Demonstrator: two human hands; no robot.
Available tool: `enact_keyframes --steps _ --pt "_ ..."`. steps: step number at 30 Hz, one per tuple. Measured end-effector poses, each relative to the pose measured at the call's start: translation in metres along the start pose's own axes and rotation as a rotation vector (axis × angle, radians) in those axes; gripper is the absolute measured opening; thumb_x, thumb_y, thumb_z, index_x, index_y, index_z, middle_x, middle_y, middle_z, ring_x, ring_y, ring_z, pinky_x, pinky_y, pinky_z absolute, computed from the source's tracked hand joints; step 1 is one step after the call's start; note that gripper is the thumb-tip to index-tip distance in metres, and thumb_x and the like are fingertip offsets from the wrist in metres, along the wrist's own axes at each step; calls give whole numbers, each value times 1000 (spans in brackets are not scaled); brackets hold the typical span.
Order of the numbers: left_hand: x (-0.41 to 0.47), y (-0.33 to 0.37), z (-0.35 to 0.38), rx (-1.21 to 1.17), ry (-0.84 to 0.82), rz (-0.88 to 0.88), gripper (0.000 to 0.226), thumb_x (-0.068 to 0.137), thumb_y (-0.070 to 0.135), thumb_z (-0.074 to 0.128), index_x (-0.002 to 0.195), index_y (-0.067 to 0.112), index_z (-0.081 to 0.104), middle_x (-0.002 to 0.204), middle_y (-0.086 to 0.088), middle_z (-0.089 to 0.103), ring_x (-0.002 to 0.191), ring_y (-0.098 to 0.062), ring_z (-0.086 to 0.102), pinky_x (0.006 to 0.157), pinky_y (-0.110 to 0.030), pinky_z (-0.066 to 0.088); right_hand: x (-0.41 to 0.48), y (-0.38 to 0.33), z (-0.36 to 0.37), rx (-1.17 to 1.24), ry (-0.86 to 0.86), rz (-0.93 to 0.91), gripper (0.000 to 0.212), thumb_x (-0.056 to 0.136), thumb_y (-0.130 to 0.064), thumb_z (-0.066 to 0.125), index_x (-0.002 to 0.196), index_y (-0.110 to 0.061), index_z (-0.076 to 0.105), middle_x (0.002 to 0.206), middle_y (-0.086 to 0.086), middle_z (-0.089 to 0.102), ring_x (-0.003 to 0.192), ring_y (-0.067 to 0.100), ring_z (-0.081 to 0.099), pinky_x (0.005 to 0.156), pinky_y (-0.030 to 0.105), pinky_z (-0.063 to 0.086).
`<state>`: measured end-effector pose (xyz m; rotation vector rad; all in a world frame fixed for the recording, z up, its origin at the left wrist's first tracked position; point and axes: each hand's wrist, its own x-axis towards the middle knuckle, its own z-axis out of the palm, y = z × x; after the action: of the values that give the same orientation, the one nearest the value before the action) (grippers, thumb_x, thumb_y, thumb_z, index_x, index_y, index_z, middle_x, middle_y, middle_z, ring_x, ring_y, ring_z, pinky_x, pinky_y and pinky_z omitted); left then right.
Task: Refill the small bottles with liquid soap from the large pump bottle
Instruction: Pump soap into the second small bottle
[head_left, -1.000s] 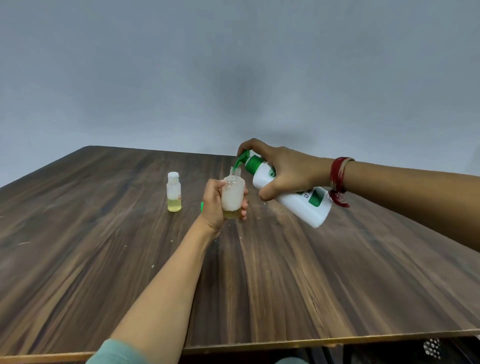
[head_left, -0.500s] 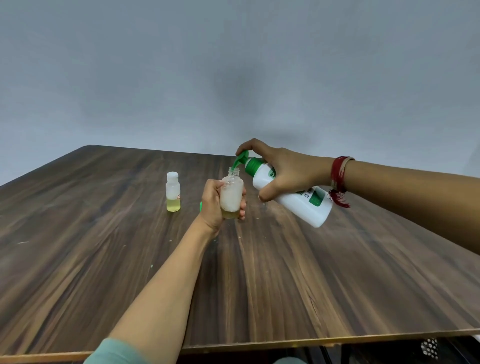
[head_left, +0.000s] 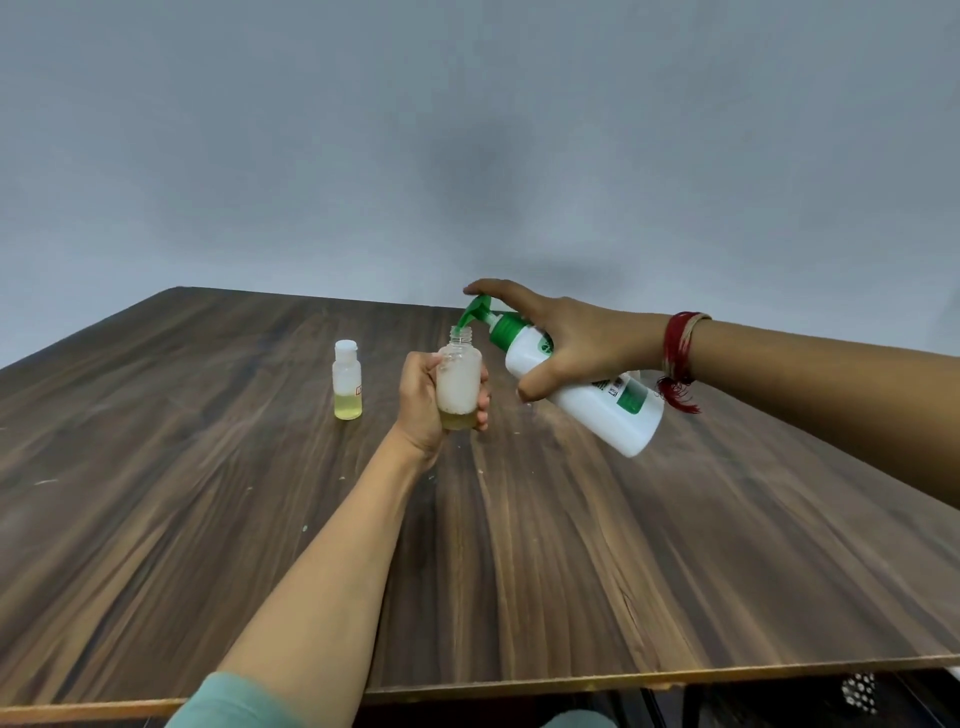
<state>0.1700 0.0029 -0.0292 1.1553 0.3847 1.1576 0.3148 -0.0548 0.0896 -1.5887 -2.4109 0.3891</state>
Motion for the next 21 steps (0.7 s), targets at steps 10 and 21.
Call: enact_keyframes --steps 10,21 --pt "0 -3 0 38 -12 -19 47 69 40 29 73 1 54 50 -9 52 43 -20 46 44 -21 40 0 0 -1 -18 30 10 77 74 -15 76 132 -39 31 82 -7 61 59 5 63 51 21 51" --pt "0 -1 1 55 -19 -9 46 70 40 30 73 1 54 50 -9 52 43 -19 46 45 -21 39 -3 2 -5 -52 25 5 84 75 -14 75 138 -43 27 83 -7 61 61 8 63 52 20 50"
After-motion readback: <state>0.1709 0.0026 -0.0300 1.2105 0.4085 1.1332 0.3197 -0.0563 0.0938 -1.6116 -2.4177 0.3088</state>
